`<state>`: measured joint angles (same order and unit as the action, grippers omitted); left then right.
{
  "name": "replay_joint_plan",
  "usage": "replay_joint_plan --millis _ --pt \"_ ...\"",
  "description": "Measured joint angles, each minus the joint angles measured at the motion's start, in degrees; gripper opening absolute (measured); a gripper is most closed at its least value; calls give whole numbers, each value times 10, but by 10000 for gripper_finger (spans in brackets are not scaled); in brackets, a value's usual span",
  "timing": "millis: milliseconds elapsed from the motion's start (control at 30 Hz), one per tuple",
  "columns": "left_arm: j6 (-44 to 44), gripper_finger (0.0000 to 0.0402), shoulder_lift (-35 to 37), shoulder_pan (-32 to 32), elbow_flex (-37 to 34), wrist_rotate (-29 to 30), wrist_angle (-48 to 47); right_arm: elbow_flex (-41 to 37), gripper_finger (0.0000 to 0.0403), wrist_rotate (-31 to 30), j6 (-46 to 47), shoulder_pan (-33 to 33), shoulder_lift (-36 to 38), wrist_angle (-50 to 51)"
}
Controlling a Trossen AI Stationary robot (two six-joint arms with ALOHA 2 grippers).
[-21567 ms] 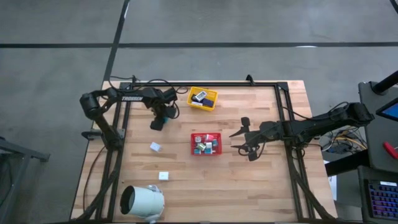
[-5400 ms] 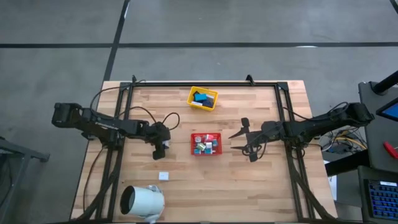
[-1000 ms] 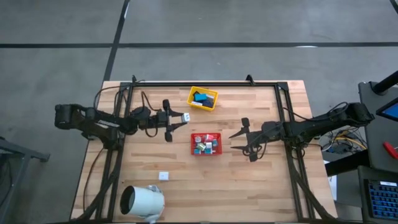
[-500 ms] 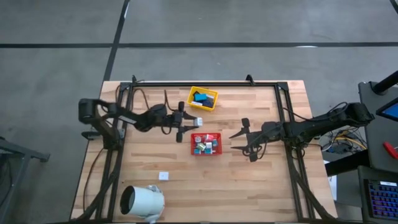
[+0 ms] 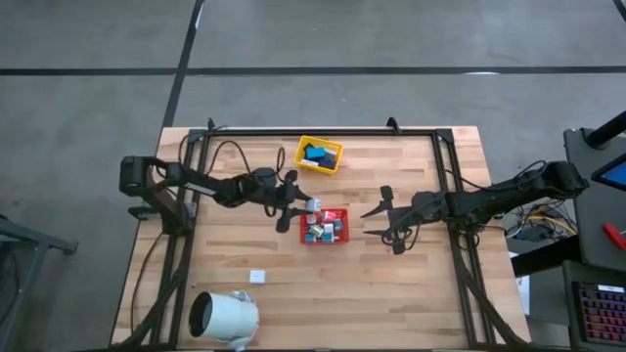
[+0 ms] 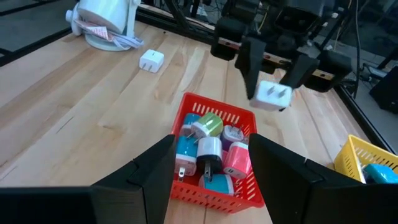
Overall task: Pick & Place Office items
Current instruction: Put the top white charger adapter into the red bin
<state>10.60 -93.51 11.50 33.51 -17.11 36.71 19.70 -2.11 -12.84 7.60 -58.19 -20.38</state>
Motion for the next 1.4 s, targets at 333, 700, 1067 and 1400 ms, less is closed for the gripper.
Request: replay_joint_plan --millis 333,700,1067,1400 --pt "31 152 0 -19 64 21 -154 0 201 0 -2 0 0 -1" --pt "45 152 0 -29 110 22 -276 0 201 0 -2 0 0 0" --pt "49 152 0 -30 116 23 -295 0 201 0 -2 0 0 -1" --pt "53 152 -2 -36 124 22 -329 0 201 0 -3 0 0 -1"
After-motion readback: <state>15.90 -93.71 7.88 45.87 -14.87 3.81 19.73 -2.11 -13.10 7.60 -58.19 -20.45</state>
